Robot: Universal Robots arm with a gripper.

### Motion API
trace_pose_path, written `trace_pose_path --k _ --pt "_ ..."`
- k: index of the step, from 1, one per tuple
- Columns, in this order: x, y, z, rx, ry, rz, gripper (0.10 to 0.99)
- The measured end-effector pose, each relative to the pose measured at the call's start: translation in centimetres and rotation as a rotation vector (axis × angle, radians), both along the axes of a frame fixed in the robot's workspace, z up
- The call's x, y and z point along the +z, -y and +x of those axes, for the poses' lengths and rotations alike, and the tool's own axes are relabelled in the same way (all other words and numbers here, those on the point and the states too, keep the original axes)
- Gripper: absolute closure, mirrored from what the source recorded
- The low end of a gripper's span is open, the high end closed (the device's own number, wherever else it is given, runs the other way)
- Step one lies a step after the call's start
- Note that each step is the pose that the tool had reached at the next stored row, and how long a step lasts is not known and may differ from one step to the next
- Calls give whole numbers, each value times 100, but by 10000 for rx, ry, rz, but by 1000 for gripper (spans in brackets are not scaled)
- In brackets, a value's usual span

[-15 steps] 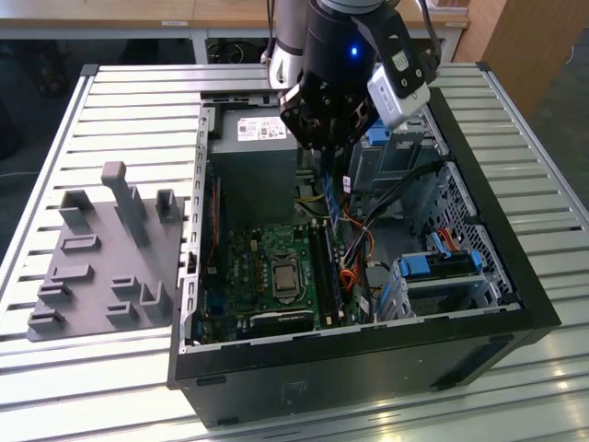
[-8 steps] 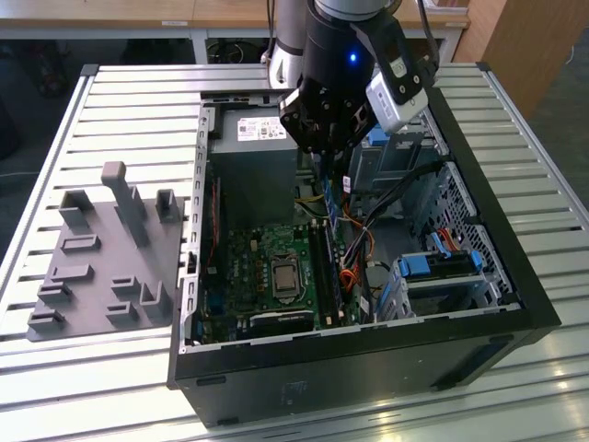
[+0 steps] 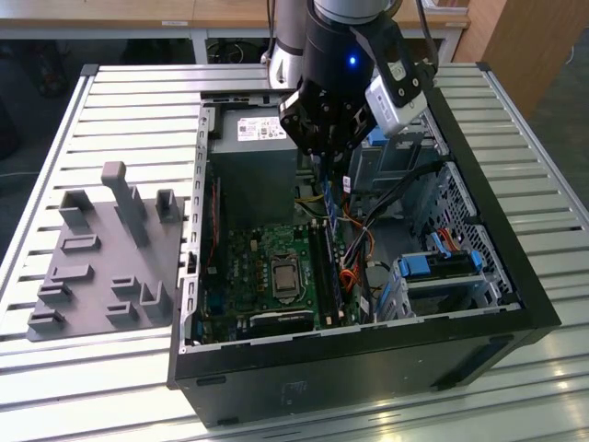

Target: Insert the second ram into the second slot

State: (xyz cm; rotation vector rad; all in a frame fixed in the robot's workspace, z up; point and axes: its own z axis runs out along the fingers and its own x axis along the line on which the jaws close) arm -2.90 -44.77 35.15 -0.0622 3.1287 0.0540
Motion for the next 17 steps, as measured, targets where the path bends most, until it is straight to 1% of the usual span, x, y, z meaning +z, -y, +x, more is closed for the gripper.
trace_pose_path --k 17 --pt "-46 0 0 0 0 -1 949"
